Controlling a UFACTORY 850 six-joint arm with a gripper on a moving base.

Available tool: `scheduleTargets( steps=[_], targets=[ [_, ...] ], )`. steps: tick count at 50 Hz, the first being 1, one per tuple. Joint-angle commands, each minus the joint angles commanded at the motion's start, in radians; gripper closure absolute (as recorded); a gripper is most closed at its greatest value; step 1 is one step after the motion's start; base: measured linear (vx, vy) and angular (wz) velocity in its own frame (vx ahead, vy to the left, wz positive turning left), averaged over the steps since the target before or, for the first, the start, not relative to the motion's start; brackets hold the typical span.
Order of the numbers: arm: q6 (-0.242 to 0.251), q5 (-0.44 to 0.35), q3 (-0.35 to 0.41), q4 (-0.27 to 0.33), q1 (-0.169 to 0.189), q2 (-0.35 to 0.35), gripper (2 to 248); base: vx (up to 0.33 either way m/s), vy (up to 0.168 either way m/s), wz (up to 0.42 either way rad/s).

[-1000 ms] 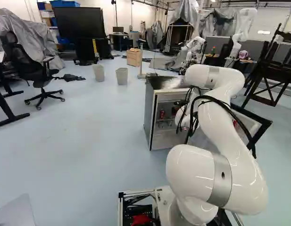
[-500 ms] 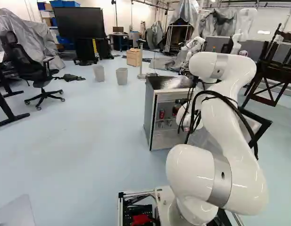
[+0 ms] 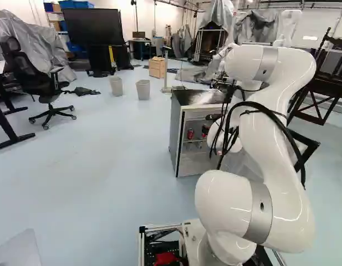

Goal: Grab a drink from the fridge

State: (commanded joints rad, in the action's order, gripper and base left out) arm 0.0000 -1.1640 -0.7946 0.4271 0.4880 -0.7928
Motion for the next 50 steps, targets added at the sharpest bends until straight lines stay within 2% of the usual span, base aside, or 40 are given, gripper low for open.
scheduleTargets(
  steps=[29, 50],
  targets=[
    [0.0, 0.0, 0.21, 0.0, -0.01, 0.198, 156, 0.0, 0.0, 0.0],
    [0.0, 0.0, 0.261, 0.0, -0.011, 0.283, 156, 0.0, 0.0, 0.0]
  ],
)
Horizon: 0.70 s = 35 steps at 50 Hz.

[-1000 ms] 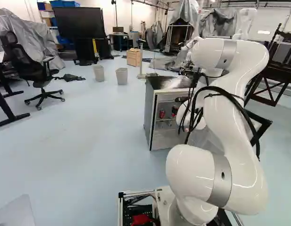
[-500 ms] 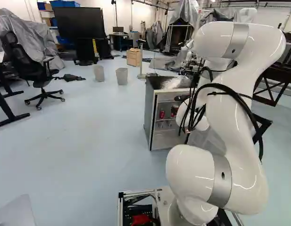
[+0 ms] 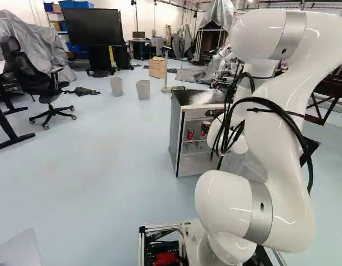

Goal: Grab a drink from the fridge

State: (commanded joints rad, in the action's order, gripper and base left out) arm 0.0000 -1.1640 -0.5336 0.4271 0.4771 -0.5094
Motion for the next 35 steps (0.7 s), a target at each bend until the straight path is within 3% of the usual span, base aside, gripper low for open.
scheduleTargets(
  steps=[35],
  targets=[
    [0.0, 0.0, 0.036, 0.0, 0.0, 0.112, 156, 0.0, 0.0, 0.0]
  ],
)
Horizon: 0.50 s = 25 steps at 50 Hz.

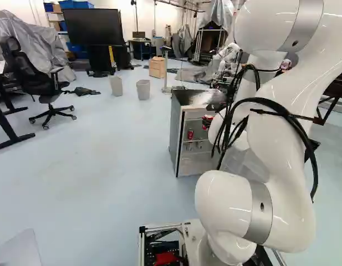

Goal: Grab a drink from the fridge

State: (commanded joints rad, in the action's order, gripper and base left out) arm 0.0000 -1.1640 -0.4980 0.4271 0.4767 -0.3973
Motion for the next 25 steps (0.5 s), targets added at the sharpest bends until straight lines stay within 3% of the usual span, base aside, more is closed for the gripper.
scheduleTargets(
  steps=[25],
  targets=[
    [0.0, 0.0, 0.019, 0.0, 0.0, 0.077, 156, 0.0, 0.0, 0.0]
  ],
)
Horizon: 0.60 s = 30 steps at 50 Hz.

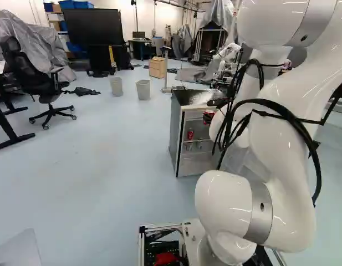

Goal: Grab a drink from the fridge

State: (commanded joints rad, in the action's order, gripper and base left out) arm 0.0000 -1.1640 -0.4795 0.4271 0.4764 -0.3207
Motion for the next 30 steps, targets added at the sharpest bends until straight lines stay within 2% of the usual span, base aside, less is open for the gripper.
scheduleTargets(
  steps=[30],
  targets=[
    [0.0, 0.0, 0.005, 0.0, -0.003, 0.079, 156, 0.0, 0.0, 0.0]
  ],
)
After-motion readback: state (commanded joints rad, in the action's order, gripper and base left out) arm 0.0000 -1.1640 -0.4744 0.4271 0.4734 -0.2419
